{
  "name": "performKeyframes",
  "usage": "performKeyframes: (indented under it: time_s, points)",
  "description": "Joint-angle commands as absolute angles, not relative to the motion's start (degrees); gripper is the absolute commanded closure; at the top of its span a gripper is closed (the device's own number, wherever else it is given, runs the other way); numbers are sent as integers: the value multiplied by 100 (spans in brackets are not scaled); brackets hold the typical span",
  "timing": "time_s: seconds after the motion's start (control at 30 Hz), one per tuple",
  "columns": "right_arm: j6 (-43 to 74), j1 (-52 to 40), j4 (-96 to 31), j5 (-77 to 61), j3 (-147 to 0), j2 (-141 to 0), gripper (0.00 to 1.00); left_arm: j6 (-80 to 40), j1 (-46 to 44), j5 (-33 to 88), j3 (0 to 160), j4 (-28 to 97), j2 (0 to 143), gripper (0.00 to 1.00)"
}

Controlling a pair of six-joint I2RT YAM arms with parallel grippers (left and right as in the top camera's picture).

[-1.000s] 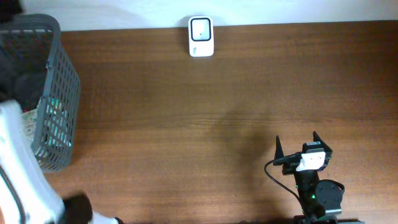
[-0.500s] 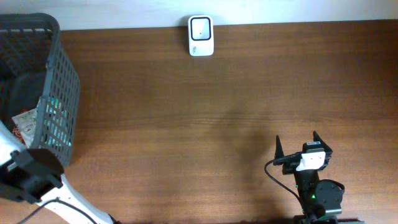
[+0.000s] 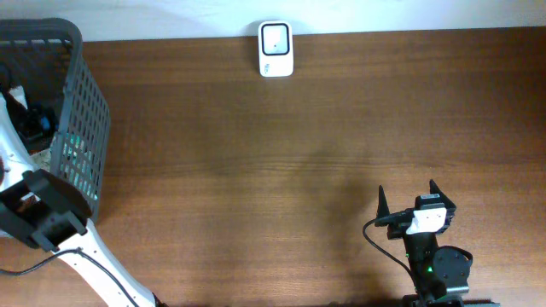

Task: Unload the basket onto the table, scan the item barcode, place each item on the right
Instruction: 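Reach the left gripper into the basket and grasp the mint-green wipes pack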

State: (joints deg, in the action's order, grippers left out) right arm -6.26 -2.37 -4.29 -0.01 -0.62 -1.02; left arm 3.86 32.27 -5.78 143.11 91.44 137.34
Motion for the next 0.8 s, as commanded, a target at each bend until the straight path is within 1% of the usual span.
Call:
performKeyframes:
  time_s: [0.0,0.03,0.07,0.13,0.2,0.3,0.33,0.37,0.43,0.47,0.5,0.53,0.57,0.6,0.63,0.77]
  points:
    - [-655,-272,-454,27,-32,-73,1,480,3240,-532,14252,9332,14088,16]
    - [-655,-272,-454,27,-32,-73,1,480,3240,-532,14252,9380,14160,22]
    - [-655,-272,-454,27,-32,-73,1,478,3240,-526,14252,9487,14243,23]
    - [-655,-270,-454,27,-32,-73,1,480,3240,-425,14206,9653,14359,23]
    - [-655,-272,-454,27,-32,-73,1,480,3240,-274,13937,9590,14374,20]
    - [-655,-272,-454,27,-32,-73,1,633,3229,-276,13651,9502,14374,20]
    - [-655,-270,-454,27,-32,-73,1,755,3229,-338,13594,9463,14374,13]
    - [-655,-270,-454,27,-32,-73,1,714,3229,-558,13594,9391,14374,9]
    - [-655,-270,-454,27,-32,-73,1,471,3277,-768,13795,9303,14365,8]
    - [-655,-270,-454,27,-32,-73,1,478,3312,-668,13992,9292,14365,8]
    - [-655,-270,-454,27,-32,-73,1,480,3334,-620,14208,9336,14365,12]
    - [-657,-270,-454,27,-32,-73,1,482,3339,-539,14368,9356,14365,24]
    - [-655,-270,-454,27,-32,-73,1,482,3339,-342,14403,9347,14365,32]
    - [-655,-272,-454,27,-32,-73,1,489,3339,-139,14398,9349,14368,34]
    - [-655,-272,-454,27,-32,-73,1,670,3339,71,14341,9356,14368,35]
    - [-655,-270,-454,27,-32,-73,1,1066,3332,349,14123,9369,14379,24]
